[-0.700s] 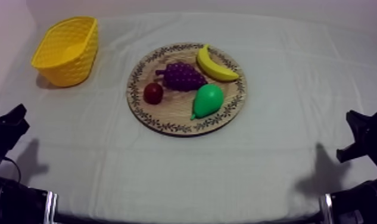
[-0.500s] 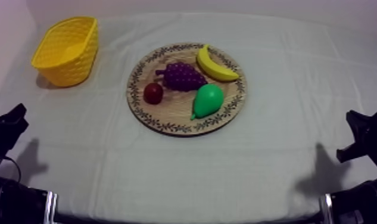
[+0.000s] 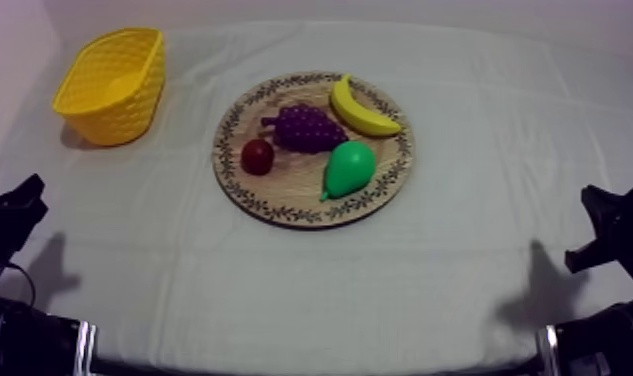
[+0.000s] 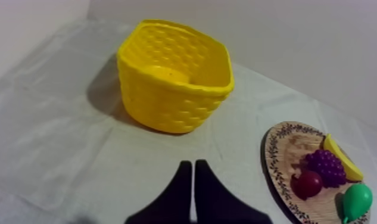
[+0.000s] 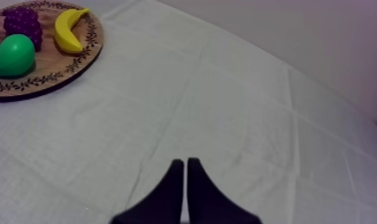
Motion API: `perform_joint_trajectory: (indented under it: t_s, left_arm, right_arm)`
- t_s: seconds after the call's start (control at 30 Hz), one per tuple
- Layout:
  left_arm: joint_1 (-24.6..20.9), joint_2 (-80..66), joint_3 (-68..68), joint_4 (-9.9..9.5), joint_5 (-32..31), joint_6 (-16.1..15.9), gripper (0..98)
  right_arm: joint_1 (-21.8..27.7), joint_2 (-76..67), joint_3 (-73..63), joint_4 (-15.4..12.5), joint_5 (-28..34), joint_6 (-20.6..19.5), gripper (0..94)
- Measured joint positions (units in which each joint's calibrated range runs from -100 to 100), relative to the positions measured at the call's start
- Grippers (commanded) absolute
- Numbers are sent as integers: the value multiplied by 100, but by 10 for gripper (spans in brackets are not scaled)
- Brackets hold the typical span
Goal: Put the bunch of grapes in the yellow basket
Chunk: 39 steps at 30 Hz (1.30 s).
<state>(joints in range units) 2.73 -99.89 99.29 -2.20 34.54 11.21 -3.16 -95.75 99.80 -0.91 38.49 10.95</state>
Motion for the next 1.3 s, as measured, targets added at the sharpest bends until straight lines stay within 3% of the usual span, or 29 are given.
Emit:
perform_joint_trajectory:
  t_s: [0.2, 0.4, 0.6, 0.8, 1.07, 1.3]
  left_arm:
    - [0, 0, 0, 0, 8, -49, 1]
    - [53, 0, -85, 27, 295, -426, 0]
    - [446, -5, -105, 43, 338, -806, 0]
    - [883, 57, -109, 63, 312, -918, 0]
    - [1047, 1153, -273, 250, -167, -1151, 0]
    - [1175, 2389, -958, 283, 45, -1489, 0]
  right_arm:
    - [0, 0, 0, 0, 0, 0, 3]
    - [0, 0, 0, 0, 0, 0, 3]
    - [0, 0, 0, 0, 0, 0, 3]
    - [0, 0, 0, 0, 0, 0, 3]
    - [0, 0, 0, 0, 0, 0, 3]
    - [0, 0, 0, 0, 0, 0, 3]
